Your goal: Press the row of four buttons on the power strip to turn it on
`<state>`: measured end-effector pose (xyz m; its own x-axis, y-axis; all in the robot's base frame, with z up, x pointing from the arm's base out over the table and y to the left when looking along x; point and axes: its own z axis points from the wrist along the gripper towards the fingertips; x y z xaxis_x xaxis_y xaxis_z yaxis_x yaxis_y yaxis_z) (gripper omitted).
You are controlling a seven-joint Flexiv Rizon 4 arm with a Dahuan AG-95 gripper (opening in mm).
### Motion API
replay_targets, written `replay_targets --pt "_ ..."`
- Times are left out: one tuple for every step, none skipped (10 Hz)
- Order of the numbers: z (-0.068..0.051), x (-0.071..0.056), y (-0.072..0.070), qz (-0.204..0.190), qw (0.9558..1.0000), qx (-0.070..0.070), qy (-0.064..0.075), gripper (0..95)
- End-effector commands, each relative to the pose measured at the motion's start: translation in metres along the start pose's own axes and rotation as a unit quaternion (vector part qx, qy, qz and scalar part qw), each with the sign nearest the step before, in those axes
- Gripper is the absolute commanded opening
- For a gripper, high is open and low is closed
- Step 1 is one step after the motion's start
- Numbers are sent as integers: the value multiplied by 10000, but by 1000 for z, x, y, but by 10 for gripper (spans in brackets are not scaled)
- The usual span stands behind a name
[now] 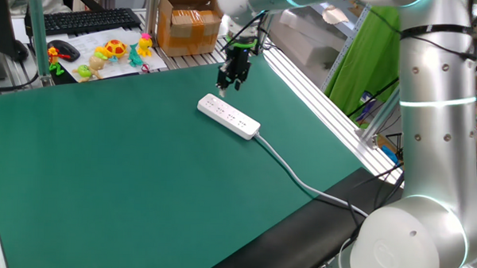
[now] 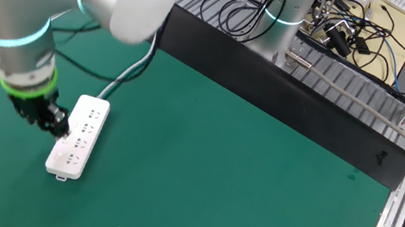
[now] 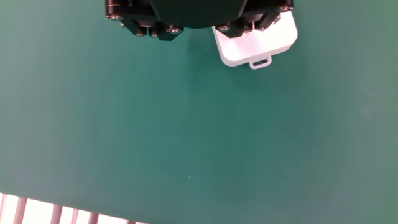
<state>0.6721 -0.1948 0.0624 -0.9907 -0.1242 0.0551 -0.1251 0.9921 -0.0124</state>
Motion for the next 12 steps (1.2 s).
replay_targets --pt "-7 17 -2 275 9996 -19 7 570" --pt "-10 32 -2 386 9992 -31 -7 570" --pt "-10 48 -2 486 9988 -63 -27 570" --pt "-10 59 -2 546 9985 -104 -18 570" --pt "-9 70 -1 613 9980 -160 -12 570" --pt "-7 76 0 680 9976 -163 -9 570" --pt "-6 78 0 758 9970 -162 -10 570" --pt "-6 78 0 915 9956 -160 -75 570" --pt "-6 78 0 1033 9944 -191 -82 570" --pt "-6 78 0 1084 9938 -216 -71 570" --pt "-7 78 1 1099 9937 -207 -69 570" --pt "-7 78 1 1119 9936 -157 -80 570"
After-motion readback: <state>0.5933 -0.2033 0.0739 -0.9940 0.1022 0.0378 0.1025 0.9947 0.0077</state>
